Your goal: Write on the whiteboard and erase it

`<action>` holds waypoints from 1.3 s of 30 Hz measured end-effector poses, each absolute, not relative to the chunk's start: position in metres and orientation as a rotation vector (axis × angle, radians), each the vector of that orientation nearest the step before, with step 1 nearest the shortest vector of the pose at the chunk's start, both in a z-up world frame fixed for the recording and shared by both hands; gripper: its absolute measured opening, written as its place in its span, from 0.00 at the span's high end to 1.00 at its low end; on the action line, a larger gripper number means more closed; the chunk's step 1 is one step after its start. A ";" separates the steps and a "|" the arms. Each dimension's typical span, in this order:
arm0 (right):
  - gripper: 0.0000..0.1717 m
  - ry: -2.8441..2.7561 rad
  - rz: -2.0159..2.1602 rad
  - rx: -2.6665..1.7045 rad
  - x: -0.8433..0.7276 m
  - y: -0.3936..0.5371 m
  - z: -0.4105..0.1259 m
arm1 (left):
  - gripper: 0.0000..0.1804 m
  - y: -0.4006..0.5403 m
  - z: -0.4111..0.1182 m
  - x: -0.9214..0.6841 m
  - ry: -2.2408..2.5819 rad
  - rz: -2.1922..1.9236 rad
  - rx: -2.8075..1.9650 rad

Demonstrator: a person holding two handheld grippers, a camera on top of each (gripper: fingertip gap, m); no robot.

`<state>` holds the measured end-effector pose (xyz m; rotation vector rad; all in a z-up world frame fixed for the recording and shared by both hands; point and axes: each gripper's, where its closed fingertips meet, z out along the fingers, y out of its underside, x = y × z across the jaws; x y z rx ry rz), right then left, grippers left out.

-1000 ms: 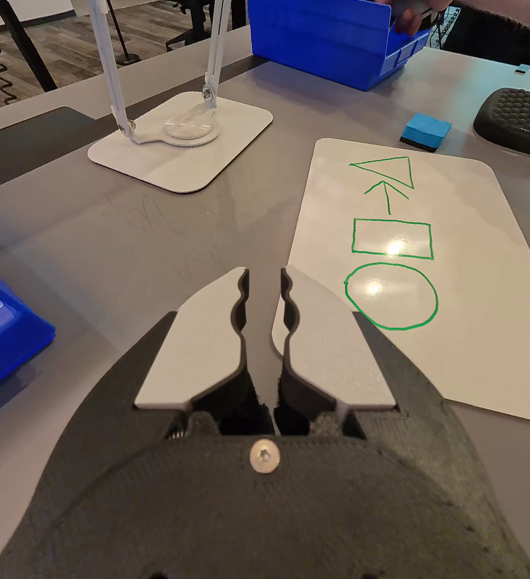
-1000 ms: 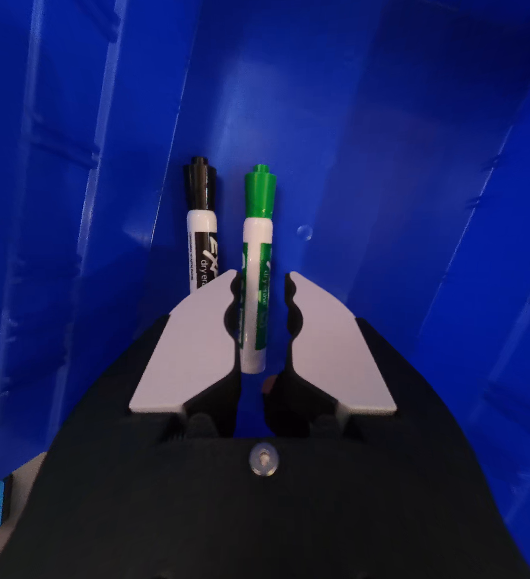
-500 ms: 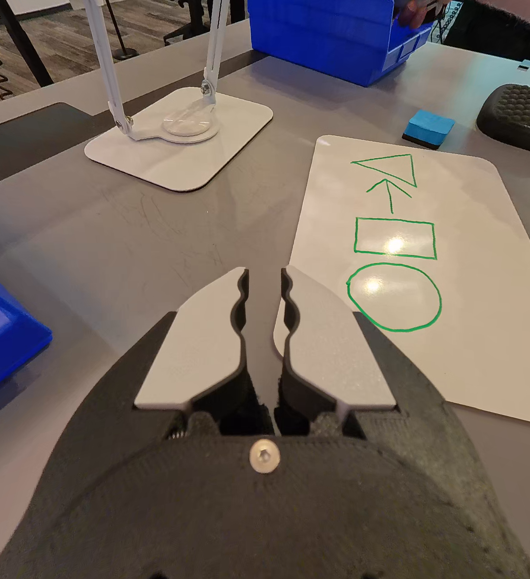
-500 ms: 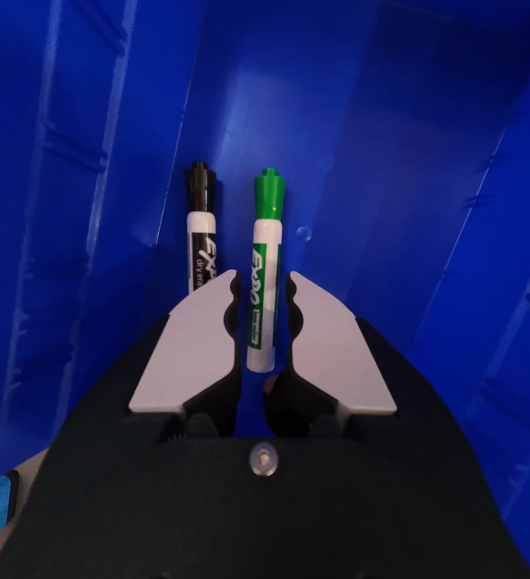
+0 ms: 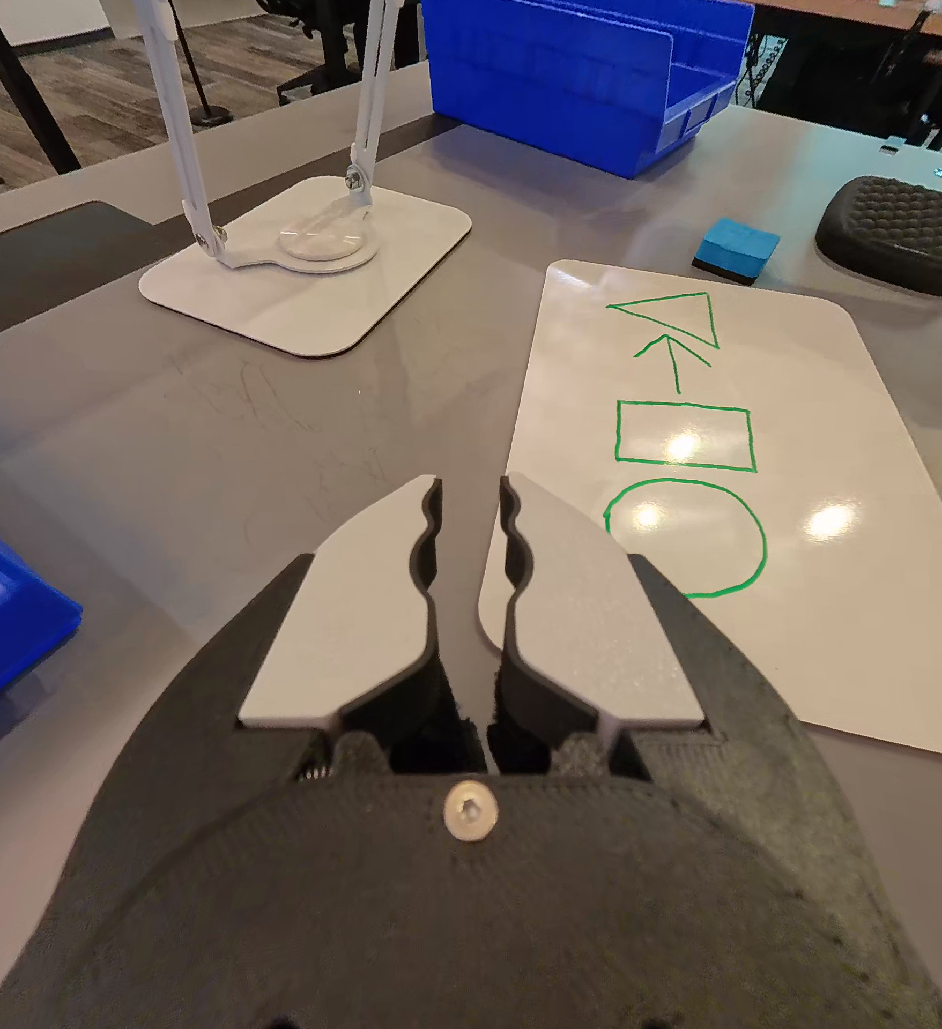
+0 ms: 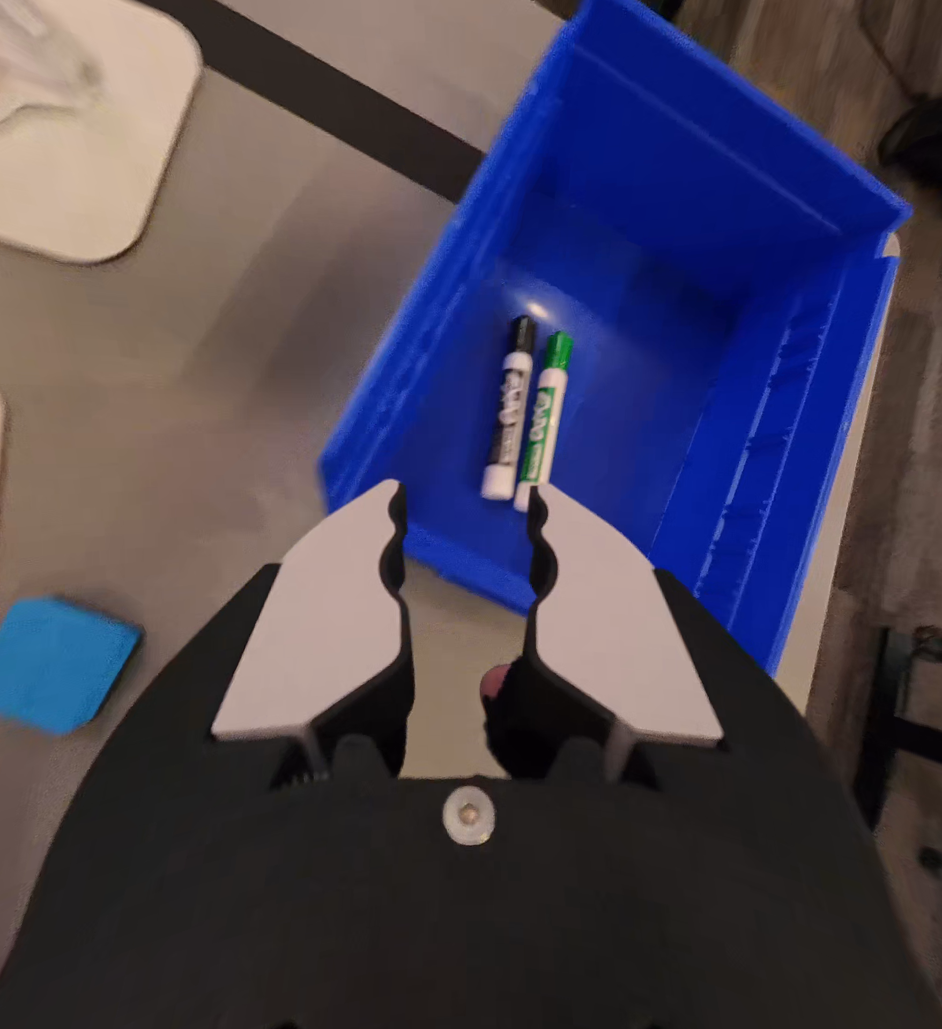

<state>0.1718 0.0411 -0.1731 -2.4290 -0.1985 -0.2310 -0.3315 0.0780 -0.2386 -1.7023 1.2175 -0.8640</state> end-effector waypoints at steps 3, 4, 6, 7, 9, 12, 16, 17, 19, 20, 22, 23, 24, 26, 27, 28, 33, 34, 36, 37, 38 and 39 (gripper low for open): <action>0.72 -0.323 -0.255 -2.402 0.130 0.005 -0.166 | 0.89 0.076 -0.236 -0.331 1.216 -0.879 -1.688; 0.72 -0.332 -0.251 -2.395 0.117 -0.006 -0.166 | 0.89 0.076 -0.235 -0.331 1.217 -0.883 -1.684; 0.72 -0.335 -0.291 -2.380 0.097 -0.027 -0.165 | 0.89 0.074 -0.234 -0.332 1.221 -0.887 -1.676; 0.71 -0.349 -0.305 -2.367 0.085 -0.038 -0.165 | 0.89 0.073 -0.233 -0.332 1.221 -0.889 -1.669; 0.71 -0.323 -0.291 -2.323 0.058 -0.056 -0.163 | 0.89 0.073 -0.231 -0.333 1.208 -0.910 -1.658; 0.72 -0.310 -0.306 -2.281 0.017 -0.086 -0.166 | 0.89 0.077 -0.230 -0.335 1.178 -0.942 -1.673; 0.70 -0.272 -0.370 -2.243 -0.017 -0.129 -0.172 | 0.89 0.076 -0.237 -0.332 1.209 -0.939 -1.697; 0.70 -0.246 -0.344 -2.241 -0.025 -0.139 -0.175 | 0.88 0.075 -0.238 -0.331 1.224 -0.926 -1.692; 0.68 -0.191 -0.330 -2.227 -0.030 -0.155 -0.180 | 0.88 0.072 -0.238 -0.330 1.244 -0.905 -1.679; 0.68 -0.164 -0.312 -2.230 -0.031 -0.162 -0.184 | 0.88 0.071 -0.237 -0.330 1.247 -0.899 -1.670; 0.66 -0.110 -0.268 -2.207 -0.032 -0.169 -0.187 | 0.88 0.070 -0.234 -0.331 1.243 -0.898 -1.651; 0.66 -0.089 -0.247 -2.187 -0.033 -0.169 -0.186 | 0.88 0.069 -0.232 -0.332 1.238 -0.898 -1.641; 0.66 -0.069 -0.231 -2.178 -0.033 -0.169 -0.187 | 0.88 0.069 -0.230 -0.332 1.234 -0.895 -1.634; 0.61 -0.050 -0.248 -2.171 -0.030 -0.166 -0.191 | 0.88 0.070 -0.229 -0.332 1.234 -0.882 -1.633; 0.59 -0.043 -0.252 -2.173 -0.028 -0.164 -0.195 | 0.88 0.071 -0.229 -0.331 1.236 -0.878 -1.633; 0.58 -0.031 -0.243 -2.177 -0.026 -0.162 -0.200 | 0.88 0.071 -0.229 -0.331 1.238 -0.876 -1.631; 0.50 -0.018 -0.205 -2.258 -0.026 -0.142 -0.226 | 0.88 0.070 -0.229 -0.332 1.239 -0.855 -1.627; 0.52 -0.019 -0.184 -2.266 -0.027 -0.136 -0.230 | 0.88 0.070 -0.230 -0.332 1.242 -0.852 -1.630; 0.54 -0.019 -0.207 -2.268 -0.024 -0.122 -0.235 | 0.88 0.070 -0.231 -0.331 1.247 -0.847 -1.629; 0.54 -0.022 -0.217 -2.289 -0.021 -0.116 -0.239 | 0.88 0.070 -0.231 -0.331 1.248 -0.845 -1.627; 0.54 -0.017 -0.232 -2.312 -0.018 -0.110 -0.243 | 0.88 0.070 -0.231 -0.331 1.250 -0.846 -1.626; 0.53 0.001 -0.237 -2.320 -0.014 -0.102 -0.245 | 0.88 0.069 -0.231 -0.331 1.252 -0.847 -1.627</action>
